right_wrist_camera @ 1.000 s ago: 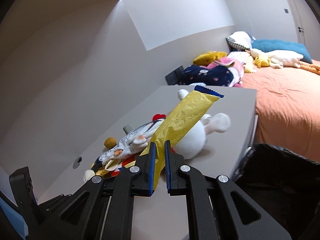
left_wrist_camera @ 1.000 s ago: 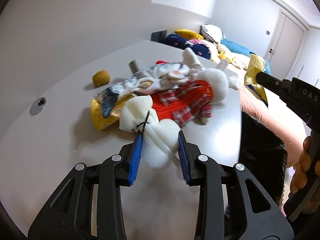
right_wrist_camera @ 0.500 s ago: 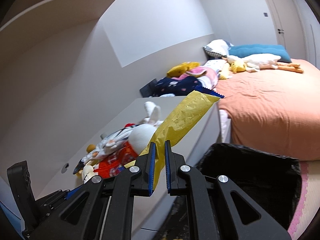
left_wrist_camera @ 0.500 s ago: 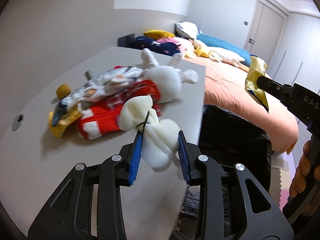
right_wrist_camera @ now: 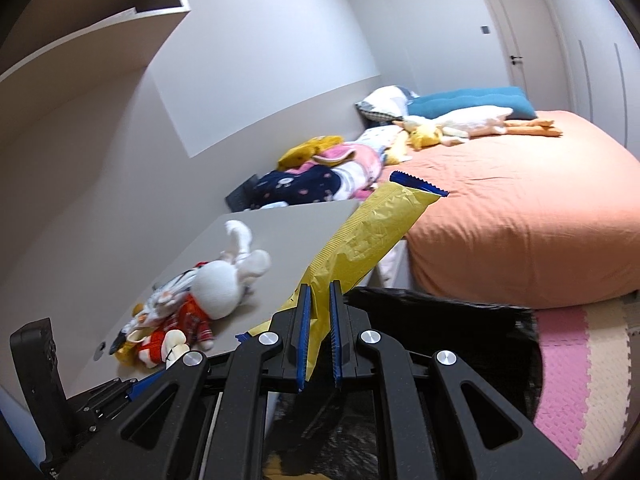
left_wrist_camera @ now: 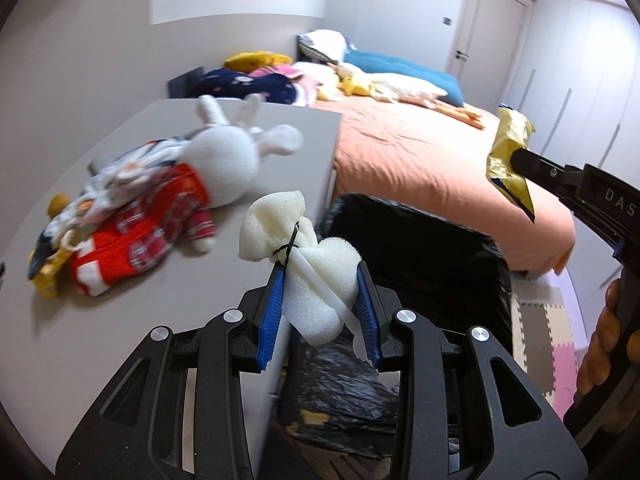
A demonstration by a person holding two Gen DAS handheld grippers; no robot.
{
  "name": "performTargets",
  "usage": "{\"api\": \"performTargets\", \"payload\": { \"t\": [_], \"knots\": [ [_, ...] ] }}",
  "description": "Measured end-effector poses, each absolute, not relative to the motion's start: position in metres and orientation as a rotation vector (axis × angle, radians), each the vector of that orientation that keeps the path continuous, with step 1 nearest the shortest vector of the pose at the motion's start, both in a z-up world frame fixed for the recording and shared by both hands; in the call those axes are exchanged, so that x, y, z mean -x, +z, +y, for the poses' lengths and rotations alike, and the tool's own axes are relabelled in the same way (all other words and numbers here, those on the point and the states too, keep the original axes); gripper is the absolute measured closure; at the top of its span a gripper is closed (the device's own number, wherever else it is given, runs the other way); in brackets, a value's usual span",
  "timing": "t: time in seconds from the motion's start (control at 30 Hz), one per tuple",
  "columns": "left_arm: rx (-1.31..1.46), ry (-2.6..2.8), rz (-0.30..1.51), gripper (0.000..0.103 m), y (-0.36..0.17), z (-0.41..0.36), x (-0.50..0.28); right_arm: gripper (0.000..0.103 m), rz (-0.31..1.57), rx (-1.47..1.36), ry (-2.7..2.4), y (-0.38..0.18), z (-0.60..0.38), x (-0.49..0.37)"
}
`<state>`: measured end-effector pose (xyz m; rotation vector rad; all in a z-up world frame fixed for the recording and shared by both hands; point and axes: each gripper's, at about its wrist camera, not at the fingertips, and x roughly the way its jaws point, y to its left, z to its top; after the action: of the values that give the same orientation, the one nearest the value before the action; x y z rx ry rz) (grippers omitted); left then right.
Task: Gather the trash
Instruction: 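Carry the foam toy and yellow bag to the bin and release both, then move both open tools back toward the toy pile on the table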
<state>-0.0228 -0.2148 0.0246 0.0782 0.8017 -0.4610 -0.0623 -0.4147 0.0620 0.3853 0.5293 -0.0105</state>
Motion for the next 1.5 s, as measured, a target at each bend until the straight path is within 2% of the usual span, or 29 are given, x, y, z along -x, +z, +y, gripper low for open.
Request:
{"api": "performTargets", "payload": {
  "t": [0.13, 0.17, 0.2, 0.23, 0.27, 0.3, 0.33, 0.93, 1.5],
  "knots": [
    [-0.11, -0.516, 0.813, 0.067, 0.021, -0.239, 0.028, 0.093, 0.529, -0.379, -0.058, 0.062, -0.43, 0.069],
    [-0.116, -0.532, 0.819, 0.065, 0.021, -0.243, 0.029, 0.089, 0.53, -0.374, -0.075, 0.063, -0.433, 0.071],
    [-0.125, -0.553, 0.827, 0.053, 0.019, -0.248, 0.03, 0.083, 0.533, -0.367, -0.089, 0.063, -0.437, 0.073],
    [-0.138, -0.575, 0.839, 0.041, 0.018, -0.255, 0.032, 0.061, 0.534, -0.363, -0.114, 0.063, -0.44, 0.075],
    [-0.143, -0.582, 0.837, 0.014, 0.017, -0.258, 0.034, 0.034, 0.524, -0.363, -0.138, 0.063, -0.444, 0.078],
    [-0.149, -0.587, 0.827, 0.005, 0.017, -0.261, 0.036, 0.026, 0.508, -0.362, -0.171, 0.065, -0.447, 0.082],
    [-0.158, -0.59, 0.803, 0.005, 0.018, -0.263, 0.04, 0.025, 0.493, -0.358, -0.2, 0.067, -0.448, 0.085],
    [-0.161, -0.551, 0.802, 0.005, 0.017, -0.244, 0.034, 0.024, 0.504, -0.37, -0.2, 0.064, -0.445, 0.079],
    [-0.122, -0.384, 0.809, 0.005, 0.017, -0.158, 0.003, 0.024, 0.584, -0.317, -0.068, 0.05, -0.373, 0.031]
  ]
}}
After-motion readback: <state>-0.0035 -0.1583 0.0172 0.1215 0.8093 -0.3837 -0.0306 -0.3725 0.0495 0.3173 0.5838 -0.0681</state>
